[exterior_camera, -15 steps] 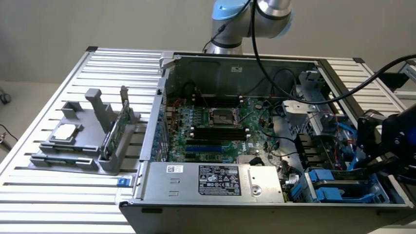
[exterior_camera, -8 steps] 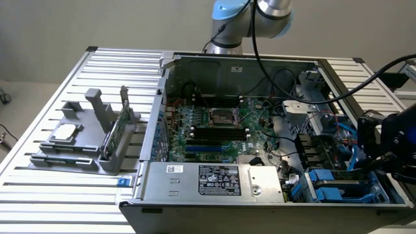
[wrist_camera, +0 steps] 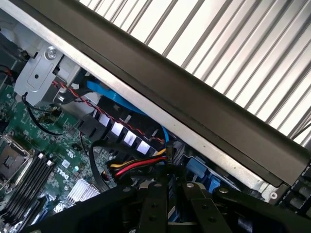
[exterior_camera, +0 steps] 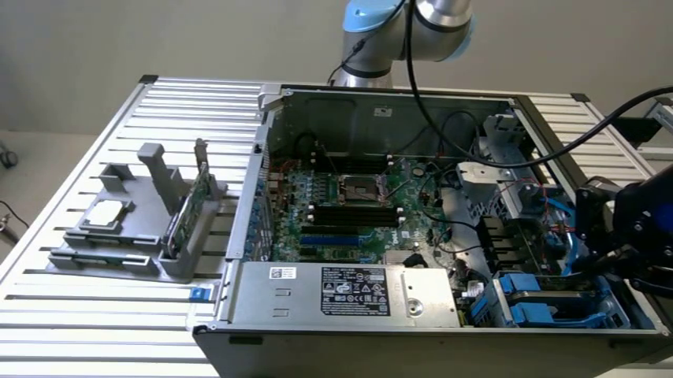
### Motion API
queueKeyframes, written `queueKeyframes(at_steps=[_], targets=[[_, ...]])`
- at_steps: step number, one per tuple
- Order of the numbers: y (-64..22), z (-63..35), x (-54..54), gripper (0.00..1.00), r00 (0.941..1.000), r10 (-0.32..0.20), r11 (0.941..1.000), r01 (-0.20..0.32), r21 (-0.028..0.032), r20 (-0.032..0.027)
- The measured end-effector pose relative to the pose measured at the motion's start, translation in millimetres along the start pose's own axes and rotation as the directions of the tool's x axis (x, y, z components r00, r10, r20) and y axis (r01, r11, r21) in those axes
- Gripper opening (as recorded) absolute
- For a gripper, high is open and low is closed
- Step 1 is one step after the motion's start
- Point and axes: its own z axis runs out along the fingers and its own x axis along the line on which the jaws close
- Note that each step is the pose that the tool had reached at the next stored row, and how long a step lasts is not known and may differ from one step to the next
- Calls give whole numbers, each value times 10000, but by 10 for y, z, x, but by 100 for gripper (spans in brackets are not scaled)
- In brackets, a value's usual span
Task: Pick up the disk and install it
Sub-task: 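Insert the first disk wire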
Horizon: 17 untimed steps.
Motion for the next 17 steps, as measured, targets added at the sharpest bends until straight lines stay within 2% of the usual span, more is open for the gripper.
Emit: queueKeyframes(at_steps=[2,6,11,14,17], targets=[[-8,-2,5,16,10000,29,10000,-29,37,-86],[-28,1,19,16,9997,76,9998,-72,204,-212],[-64,0,42,16,9994,122,9992,-109,375,-322],[-72,0,48,16,9993,156,9990,-141,419,-353],[-74,-14,49,16,9990,238,9989,-222,403,-375]])
